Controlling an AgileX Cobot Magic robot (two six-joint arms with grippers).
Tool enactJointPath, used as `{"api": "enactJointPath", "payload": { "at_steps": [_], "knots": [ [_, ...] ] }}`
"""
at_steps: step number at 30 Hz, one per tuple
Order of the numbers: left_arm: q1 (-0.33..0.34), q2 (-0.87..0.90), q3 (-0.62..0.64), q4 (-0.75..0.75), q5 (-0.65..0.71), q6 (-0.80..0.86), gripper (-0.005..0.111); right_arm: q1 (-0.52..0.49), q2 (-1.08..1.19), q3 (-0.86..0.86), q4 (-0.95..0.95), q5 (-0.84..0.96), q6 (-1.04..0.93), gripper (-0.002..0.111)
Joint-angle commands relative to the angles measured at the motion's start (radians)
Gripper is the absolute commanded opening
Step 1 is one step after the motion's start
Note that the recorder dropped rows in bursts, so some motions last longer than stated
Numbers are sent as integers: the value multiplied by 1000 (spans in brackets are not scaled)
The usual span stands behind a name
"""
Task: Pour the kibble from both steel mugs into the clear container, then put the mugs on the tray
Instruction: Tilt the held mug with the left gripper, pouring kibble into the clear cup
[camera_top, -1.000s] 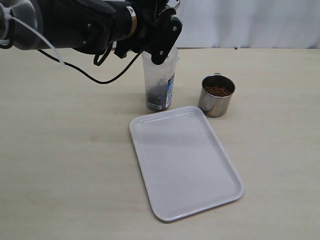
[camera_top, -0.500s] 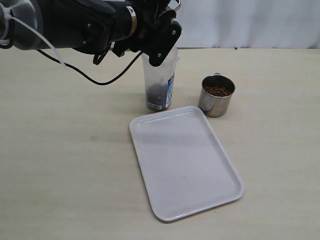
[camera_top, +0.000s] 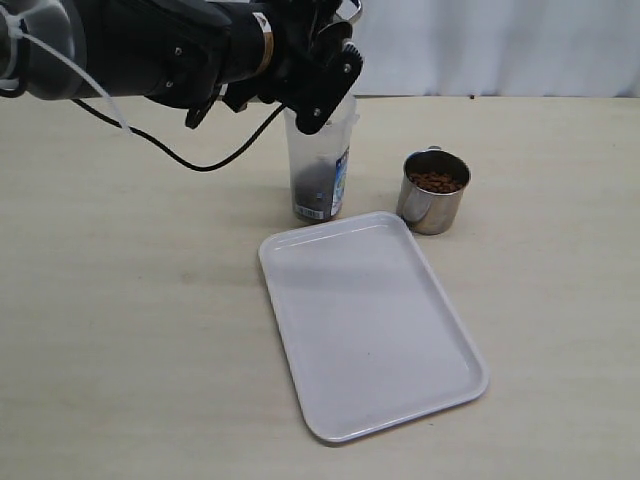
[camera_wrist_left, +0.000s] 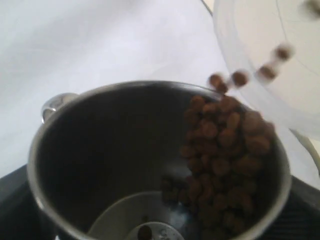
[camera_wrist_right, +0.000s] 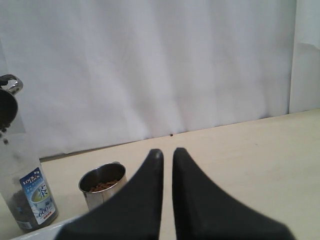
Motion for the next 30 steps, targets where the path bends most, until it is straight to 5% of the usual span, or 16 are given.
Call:
{"api": "enactJointPath", "payload": {
  "at_steps": [1, 30],
  "knots": [
    [-2, -10, -11, -4, 7, 21, 0, 2, -3, 4, 0, -2, -5, 5],
    [-25, -10, -11, -4, 15, 183, 0, 2, -3, 4, 0, -2, -5, 5]
  ]
}}
